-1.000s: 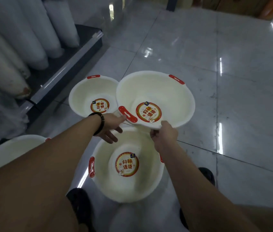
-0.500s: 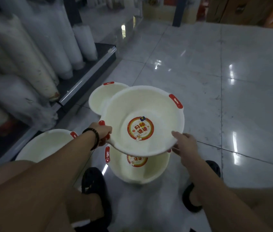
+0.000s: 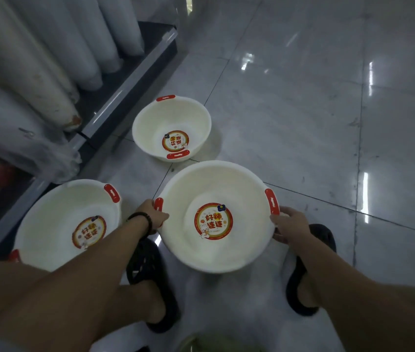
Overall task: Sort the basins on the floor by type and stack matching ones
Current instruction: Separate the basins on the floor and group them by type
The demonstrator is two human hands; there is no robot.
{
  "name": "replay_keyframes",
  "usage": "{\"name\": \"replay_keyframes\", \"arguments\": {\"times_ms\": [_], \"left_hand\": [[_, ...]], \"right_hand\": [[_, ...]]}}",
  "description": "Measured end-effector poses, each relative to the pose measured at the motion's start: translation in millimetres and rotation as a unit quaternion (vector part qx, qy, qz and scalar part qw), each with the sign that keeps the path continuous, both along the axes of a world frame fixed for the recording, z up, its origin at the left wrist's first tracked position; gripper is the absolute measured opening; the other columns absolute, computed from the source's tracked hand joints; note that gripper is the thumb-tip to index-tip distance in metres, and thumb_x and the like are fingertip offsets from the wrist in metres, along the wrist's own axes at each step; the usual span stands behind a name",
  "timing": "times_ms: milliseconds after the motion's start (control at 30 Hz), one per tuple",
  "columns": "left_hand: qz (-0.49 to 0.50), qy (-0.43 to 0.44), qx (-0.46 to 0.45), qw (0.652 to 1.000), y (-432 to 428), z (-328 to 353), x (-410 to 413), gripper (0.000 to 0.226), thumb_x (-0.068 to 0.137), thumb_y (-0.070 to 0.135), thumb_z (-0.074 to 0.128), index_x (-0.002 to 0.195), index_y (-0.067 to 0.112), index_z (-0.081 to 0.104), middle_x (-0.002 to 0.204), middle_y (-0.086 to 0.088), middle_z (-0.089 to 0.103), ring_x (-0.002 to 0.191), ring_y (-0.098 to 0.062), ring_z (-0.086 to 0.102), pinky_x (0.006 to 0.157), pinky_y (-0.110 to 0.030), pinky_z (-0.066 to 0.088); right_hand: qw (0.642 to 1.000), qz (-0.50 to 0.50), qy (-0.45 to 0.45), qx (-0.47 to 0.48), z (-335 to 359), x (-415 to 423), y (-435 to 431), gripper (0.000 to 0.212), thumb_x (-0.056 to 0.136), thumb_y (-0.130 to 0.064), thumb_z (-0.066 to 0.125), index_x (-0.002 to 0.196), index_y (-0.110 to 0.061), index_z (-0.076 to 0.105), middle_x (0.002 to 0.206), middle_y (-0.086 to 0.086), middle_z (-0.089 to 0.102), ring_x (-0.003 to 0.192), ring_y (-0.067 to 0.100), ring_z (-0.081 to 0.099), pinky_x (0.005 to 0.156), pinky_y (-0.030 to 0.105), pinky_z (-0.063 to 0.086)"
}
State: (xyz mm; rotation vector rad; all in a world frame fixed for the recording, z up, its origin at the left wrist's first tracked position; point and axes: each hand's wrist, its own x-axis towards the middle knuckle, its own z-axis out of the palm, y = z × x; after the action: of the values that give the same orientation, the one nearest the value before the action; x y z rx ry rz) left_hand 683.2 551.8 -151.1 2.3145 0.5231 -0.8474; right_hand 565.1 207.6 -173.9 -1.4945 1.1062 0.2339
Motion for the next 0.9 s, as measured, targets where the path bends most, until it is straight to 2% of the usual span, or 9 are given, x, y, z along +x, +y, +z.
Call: {"name": "replay_keyframes", "arguments": {"times_ms": [100,267,400,533,600,667,733,833,900], "left_hand": [[-0.021,0.006,0.027,0.999,0,-31,4,0.043,0.077,0.021,0.078,0.114,0.014,0.056,0.105,-0.008,0.065,0.098,-0.031,0.066,0.091,-0.047,0.059],[-0.026,-0.013,0.064,0.997,-8,-57,6,0.045,0.078,0.015,0.078,0.118,0.012,0.057,0.107,-0.008,0.064,0.095,-0.029,0.062,0.089,-0.040,0.057],[-0.066,0.016,0.094,0.993,-7,-71,11,0.045,0.080,0.022,0.075,0.121,0.011,0.058,0.115,-0.010,0.064,0.094,-0.026,0.055,0.081,-0.030,0.045],[-0.081,0.041,0.097,0.991,-6,-68,13,0.046,0.079,0.019,0.074,0.122,0.012,0.057,0.114,-0.007,0.064,0.093,-0.025,0.056,0.082,-0.031,0.046],[-0.086,0.062,0.091,0.990,-5,-62,11,0.057,0.080,0.016,0.074,0.132,0.013,0.050,0.115,-0.006,0.060,0.099,-0.025,0.056,0.088,-0.034,0.049],[-0.098,0.078,0.084,0.988,-6,-48,11,0.070,0.081,0.019,0.075,0.142,0.013,0.041,0.124,-0.009,0.058,0.106,-0.028,0.057,0.097,-0.040,0.051],[-0.143,0.095,0.079,0.982,-7,-21,17,0.068,0.087,0.028,0.074,0.144,0.012,0.041,0.131,-0.011,0.058,0.106,-0.026,0.056,0.095,-0.039,0.051],[-0.231,0.144,0.073,0.959,-8,43,39,0.056,0.098,0.045,0.062,0.146,0.019,0.050,0.136,-0.009,0.060,0.107,-0.025,0.065,0.095,-0.043,0.057],[-0.290,0.133,0.085,0.944,-7,92,50,0.053,0.100,0.049,0.057,0.147,0.024,0.051,0.139,-0.006,0.060,0.110,-0.025,0.066,0.096,-0.046,0.057]], "right_hand": [[0.999,0.029,0.034,-0.019,-21,9,-1,0.058,0.093,-0.012,0.076,0.148,-0.017,0.060,0.124,0.010,0.073,0.105,0.031,0.072,0.087,0.048,0.065],[0.992,0.076,0.075,-0.073,-46,17,0,0.051,0.098,-0.013,0.070,0.147,-0.016,0.060,0.118,0.008,0.072,0.096,0.026,0.072,0.073,0.038,0.064],[0.984,0.097,0.088,-0.122,-59,20,2,0.050,0.100,-0.017,0.068,0.149,-0.018,0.060,0.109,0.001,0.069,0.089,0.021,0.069,0.085,0.045,0.064],[0.981,0.112,0.107,-0.114,-60,21,3,0.051,0.102,-0.016,0.065,0.152,-0.019,0.055,0.110,0.004,0.067,0.089,0.023,0.067,0.074,0.038,0.062],[0.972,0.151,0.123,-0.133,-56,22,3,0.047,0.101,-0.018,0.065,0.147,-0.015,0.057,0.108,0.006,0.067,0.089,0.024,0.067,0.078,0.040,0.062],[0.951,0.201,0.155,-0.175,-44,29,6,0.045,0.098,-0.022,0.068,0.139,-0.008,0.056,0.107,0.009,0.065,0.092,0.026,0.066,0.086,0.044,0.062],[0.928,0.231,0.173,-0.235,-28,41,13,0.051,0.095,-0.027,0.068,0.138,-0.007,0.051,0.117,0.015,0.061,0.100,0.032,0.064,0.088,0.047,0.060],[0.916,0.264,0.121,-0.276,6,71,33,0.047,0.095,-0.026,0.063,0.136,-0.006,0.054,0.128,0.020,0.060,0.113,0.039,0.060,0.088,0.040,0.049],[0.923,0.290,0.070,-0.244,26,94,53,0.040,0.097,-0.025,0.063,0.131,-0.005,0.063,0.118,0.015,0.067,0.108,0.034,0.065,0.084,0.037,0.049]]}}
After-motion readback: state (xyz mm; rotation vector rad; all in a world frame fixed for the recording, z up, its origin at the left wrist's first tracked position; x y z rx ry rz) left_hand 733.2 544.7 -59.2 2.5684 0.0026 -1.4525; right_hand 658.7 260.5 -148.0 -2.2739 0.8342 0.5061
